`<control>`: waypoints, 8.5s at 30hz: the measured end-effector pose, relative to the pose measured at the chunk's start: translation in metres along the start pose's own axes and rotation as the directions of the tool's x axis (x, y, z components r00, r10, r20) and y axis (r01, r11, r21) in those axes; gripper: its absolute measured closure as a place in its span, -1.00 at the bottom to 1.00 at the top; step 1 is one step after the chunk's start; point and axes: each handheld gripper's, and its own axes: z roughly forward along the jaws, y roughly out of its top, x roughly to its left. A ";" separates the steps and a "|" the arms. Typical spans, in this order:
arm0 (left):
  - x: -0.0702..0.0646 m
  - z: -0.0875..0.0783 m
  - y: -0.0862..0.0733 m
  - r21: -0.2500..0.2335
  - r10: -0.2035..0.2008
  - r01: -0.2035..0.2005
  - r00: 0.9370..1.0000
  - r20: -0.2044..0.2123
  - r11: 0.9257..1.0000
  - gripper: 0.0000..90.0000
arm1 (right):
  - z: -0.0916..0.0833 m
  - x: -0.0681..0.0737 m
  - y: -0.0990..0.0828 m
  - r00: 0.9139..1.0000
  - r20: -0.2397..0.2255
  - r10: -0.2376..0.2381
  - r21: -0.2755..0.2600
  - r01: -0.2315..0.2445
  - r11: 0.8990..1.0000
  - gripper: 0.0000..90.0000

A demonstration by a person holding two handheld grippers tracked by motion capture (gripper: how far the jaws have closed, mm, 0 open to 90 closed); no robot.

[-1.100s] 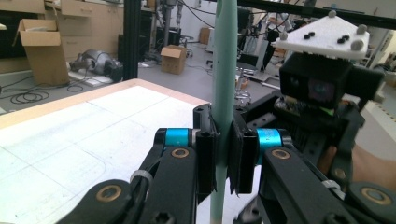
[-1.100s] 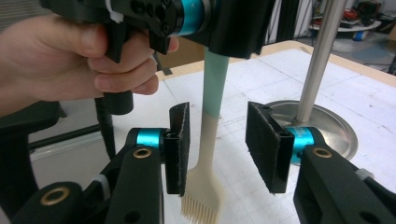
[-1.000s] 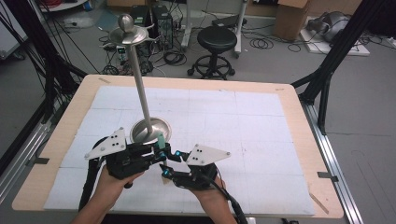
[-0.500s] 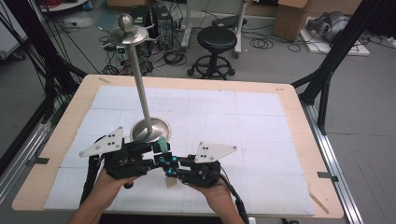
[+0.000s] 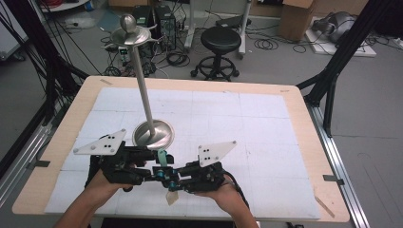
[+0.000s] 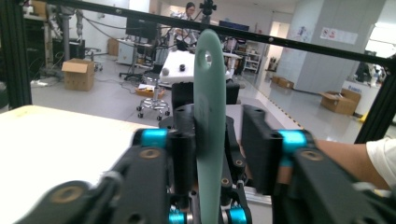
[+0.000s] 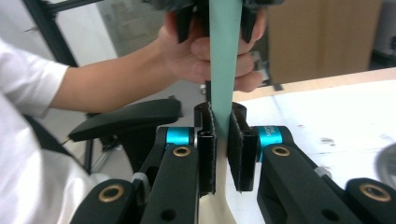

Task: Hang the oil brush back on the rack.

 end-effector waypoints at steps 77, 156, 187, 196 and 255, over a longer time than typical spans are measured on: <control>-0.002 -0.008 0.002 -0.012 0.002 -0.002 0.999 -0.044 1.000 0.68 | 0.007 0.003 0.004 1.000 0.027 -0.013 -0.029 0.013 1.000 0.82; -0.005 -0.011 0.008 -0.032 -0.005 0.003 0.997 -0.071 0.999 0.78 | 0.000 0.004 0.009 1.000 0.025 -0.012 -0.084 0.014 0.996 0.84; 0.026 -0.033 0.084 0.026 0.037 -0.028 0.882 -0.470 0.999 0.83 | -0.087 0.036 -0.022 0.681 0.730 -0.054 0.026 0.051 0.998 -0.55; 0.039 -0.038 0.117 0.029 0.035 -0.023 0.870 -0.491 0.999 0.83 | -0.100 0.038 -0.027 0.667 0.745 -0.024 -0.007 0.044 0.999 -0.55; 0.034 -0.077 0.071 0.026 0.069 -0.067 0.795 -0.603 0.997 -0.64 | -0.127 0.033 -0.035 0.603 0.797 0.031 -0.061 0.029 0.998 -0.56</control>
